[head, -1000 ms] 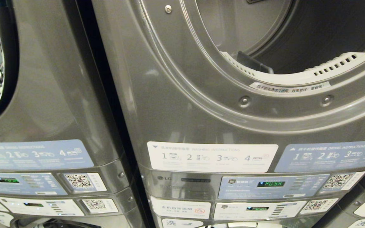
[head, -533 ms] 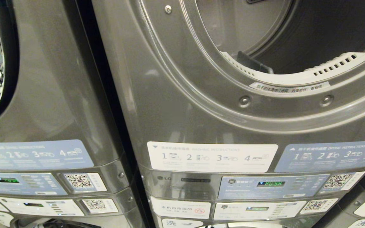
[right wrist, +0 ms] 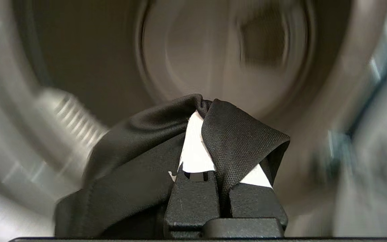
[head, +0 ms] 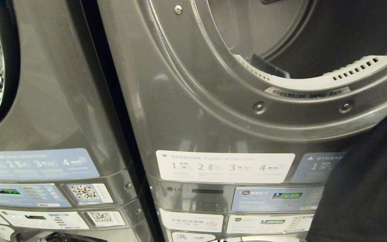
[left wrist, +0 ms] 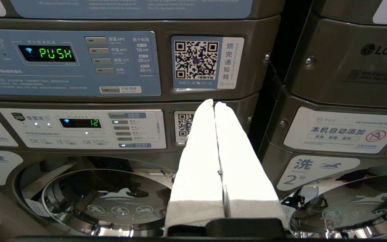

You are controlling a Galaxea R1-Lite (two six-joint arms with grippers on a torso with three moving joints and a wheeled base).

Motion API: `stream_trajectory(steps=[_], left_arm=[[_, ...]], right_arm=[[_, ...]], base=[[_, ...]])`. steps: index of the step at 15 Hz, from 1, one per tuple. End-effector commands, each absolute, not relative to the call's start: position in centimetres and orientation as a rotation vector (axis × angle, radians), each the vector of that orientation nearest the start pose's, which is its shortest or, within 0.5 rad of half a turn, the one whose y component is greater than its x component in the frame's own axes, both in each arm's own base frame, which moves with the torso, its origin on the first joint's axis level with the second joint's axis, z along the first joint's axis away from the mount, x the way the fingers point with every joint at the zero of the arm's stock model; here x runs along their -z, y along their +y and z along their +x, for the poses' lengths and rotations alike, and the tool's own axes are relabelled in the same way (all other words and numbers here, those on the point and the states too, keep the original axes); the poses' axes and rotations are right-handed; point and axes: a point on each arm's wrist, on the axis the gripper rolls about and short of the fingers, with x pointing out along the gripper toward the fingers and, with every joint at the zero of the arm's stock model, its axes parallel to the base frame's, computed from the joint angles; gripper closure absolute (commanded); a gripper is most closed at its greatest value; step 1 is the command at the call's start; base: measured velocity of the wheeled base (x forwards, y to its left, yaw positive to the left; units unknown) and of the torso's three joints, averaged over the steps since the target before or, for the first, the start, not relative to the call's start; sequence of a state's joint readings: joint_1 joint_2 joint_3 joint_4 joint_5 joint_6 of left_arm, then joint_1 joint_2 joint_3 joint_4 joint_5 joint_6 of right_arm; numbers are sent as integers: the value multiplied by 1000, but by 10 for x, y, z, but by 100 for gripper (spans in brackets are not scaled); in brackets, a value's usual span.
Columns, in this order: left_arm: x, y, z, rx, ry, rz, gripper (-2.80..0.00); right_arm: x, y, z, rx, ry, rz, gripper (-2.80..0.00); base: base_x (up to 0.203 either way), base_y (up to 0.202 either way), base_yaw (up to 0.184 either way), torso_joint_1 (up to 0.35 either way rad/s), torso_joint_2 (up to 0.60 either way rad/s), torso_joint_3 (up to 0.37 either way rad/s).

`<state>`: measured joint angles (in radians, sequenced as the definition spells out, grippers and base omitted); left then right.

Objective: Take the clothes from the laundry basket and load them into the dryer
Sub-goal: Put the clothes in the dryer

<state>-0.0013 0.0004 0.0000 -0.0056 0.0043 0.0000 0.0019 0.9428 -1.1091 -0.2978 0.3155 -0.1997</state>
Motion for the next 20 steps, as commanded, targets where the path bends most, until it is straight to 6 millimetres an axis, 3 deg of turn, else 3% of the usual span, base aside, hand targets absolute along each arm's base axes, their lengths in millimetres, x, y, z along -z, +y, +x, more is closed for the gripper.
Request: stream_trajectory(steps=[1, 4, 6, 9, 10, 11, 13, 17, 20], left_arm=[[-76, 0, -23, -3, -6, 0, 0], [-76, 0, -23, -3, -7, 0, 0], [-76, 0, -23, -3, -6, 0, 0], [-76, 0, -23, -3, -6, 0, 0], [-76, 0, -23, -3, -8, 0, 0], [-76, 0, -23, -3, -6, 0, 0], [-76, 0, -23, -4, -7, 0, 0], [-76, 0, -23, -3, -6, 0, 0], [-76, 0, -23, -4, -6, 0, 0]], right_arm=[[-397, 9, 151, -281, -500, -274, 0], [-418, 23, 205, -294, -790, -328, 0], [-442, 34, 217, -277, -941, -344, 0], [-491, 52, 217, -197, -1180, -322, 0], [-497, 59, 224, -184, -1216, -312, 0], [-498, 68, 235, -180, -1226, -304, 0], [-479, 86, 268, -200, -1150, -303, 0], [-443, 100, 322, -143, -909, -276, 0], [-431, 101, 337, -56, -762, -254, 0]], base=[[0, 0, 0, 0, 0, 0], [0, 0, 0, 0, 0, 0], [0, 0, 0, 0, 0, 0], [0, 0, 0, 0, 0, 0], [0, 0, 0, 0, 0, 0], [0, 0, 0, 0, 0, 0], [0, 0, 0, 0, 0, 0], [0, 0, 0, 0, 0, 0], [0, 0, 0, 0, 0, 0]])
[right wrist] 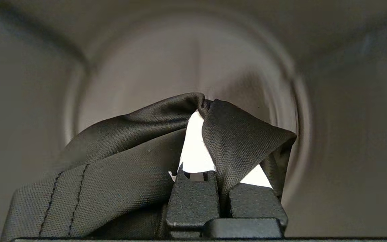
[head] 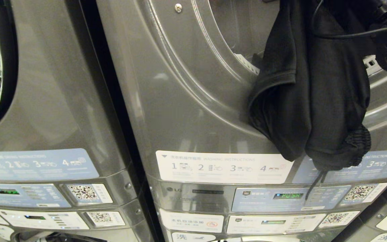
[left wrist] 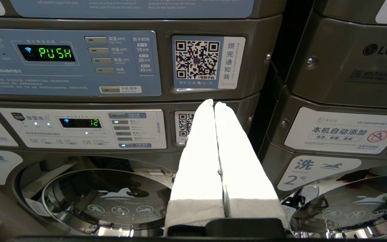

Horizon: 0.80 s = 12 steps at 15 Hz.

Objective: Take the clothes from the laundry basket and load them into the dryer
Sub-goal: Put the clothes in the dryer

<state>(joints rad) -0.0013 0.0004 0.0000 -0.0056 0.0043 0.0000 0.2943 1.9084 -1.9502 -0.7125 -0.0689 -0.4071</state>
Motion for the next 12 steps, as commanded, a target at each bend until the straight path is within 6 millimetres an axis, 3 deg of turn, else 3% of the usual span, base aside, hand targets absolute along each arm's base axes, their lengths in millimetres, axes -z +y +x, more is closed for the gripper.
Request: stream_trajectory(steps=[1, 10, 11, 12], left_arm=[[-76, 0, -23, -4, -8, 0, 0], [-76, 0, -23, -3, -8, 0, 0], [-76, 0, -23, -3, -6, 0, 0], [-76, 0, -23, -4, -6, 0, 0]], right_arm=[[-430, 101, 338, -43, -746, -248, 0], [-431, 93, 337, -4, -686, -323, 0], [-431, 92, 338, -4, -684, -325, -280], [-431, 92, 337, -4, -685, -325, -280]], base=[[0, 0, 0, 0, 0, 0], [0, 0, 0, 0, 0, 0], [0, 0, 0, 0, 0, 0], [0, 0, 0, 0, 0, 0]])
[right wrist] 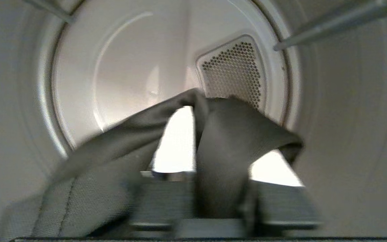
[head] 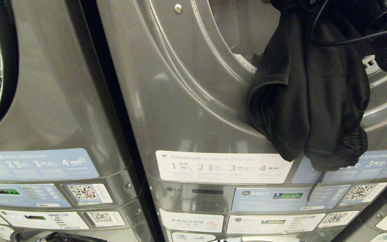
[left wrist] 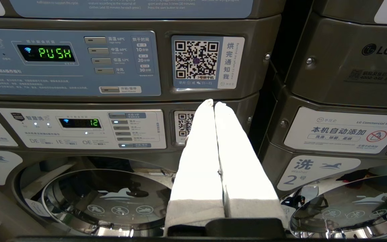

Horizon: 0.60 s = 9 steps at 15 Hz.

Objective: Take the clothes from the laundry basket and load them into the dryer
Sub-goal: Put the clothes in the dryer

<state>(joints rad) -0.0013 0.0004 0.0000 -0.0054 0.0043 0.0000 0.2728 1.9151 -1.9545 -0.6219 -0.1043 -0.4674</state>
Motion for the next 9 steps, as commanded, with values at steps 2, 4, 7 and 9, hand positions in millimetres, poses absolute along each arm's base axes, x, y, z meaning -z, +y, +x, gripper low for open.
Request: stream_trajectory(steps=[2, 4, 7, 9], left_arm=[[-76, 0, -23, -3, -7, 0, 0], [-76, 0, -23, -3, -8, 0, 0], [-76, 0, -23, -3, -7, 0, 0], [-76, 0, -23, -5, -6, 0, 0]], right_arm=[[-429, 91, 340, 1, -679, -328, -280], [-429, 89, 341, 3, -675, -331, -280], [-421, 89, 347, 0, -600, -347, -280], [-412, 85, 349, -39, -445, -354, -280]], base=[[0, 0, 0, 0, 0, 0], [0, 0, 0, 0, 0, 0], [0, 0, 0, 0, 0, 0], [0, 0, 0, 0, 0, 0]])
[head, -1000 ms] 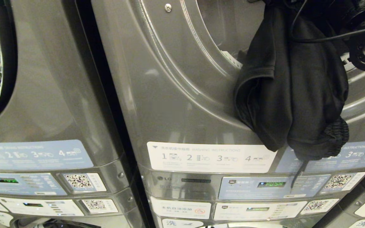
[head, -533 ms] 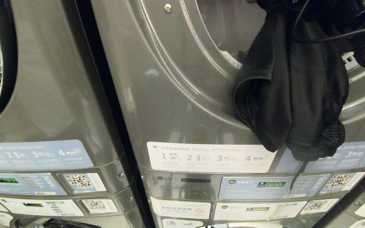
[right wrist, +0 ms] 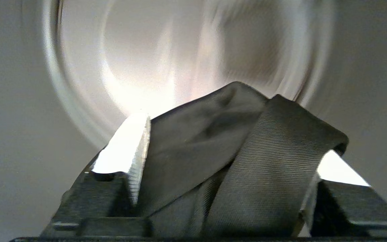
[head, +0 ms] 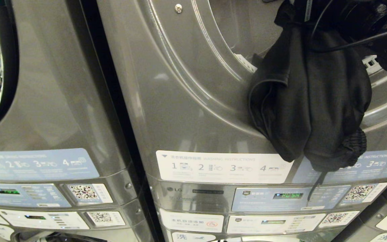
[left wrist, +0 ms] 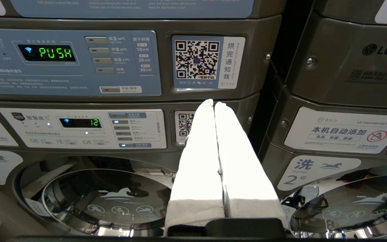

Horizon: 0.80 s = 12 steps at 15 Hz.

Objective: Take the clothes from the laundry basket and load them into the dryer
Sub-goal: Put the clothes in the dryer

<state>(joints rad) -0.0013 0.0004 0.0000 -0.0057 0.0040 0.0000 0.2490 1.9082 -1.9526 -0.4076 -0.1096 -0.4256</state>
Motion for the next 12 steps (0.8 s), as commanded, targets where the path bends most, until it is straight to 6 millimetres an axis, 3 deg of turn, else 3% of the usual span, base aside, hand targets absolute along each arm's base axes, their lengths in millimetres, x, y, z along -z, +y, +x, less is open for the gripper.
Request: stream_trajectory(steps=[1, 8, 12], left_arm=[[-76, 0, -23, -3, -6, 0, 0], [-76, 0, -23, -3, -6, 2, 0], [-76, 0, -23, -3, -7, 2, 0]], right_arm=[[-409, 84, 346, -71, -367, -292, -280], [-405, 87, 330, -145, -183, -77, -280], [-394, 91, 337, -164, -103, 39, -280]], base=[[0, 0, 0, 0, 0, 0], [0, 0, 0, 0, 0, 0], [0, 0, 0, 0, 0, 0]])
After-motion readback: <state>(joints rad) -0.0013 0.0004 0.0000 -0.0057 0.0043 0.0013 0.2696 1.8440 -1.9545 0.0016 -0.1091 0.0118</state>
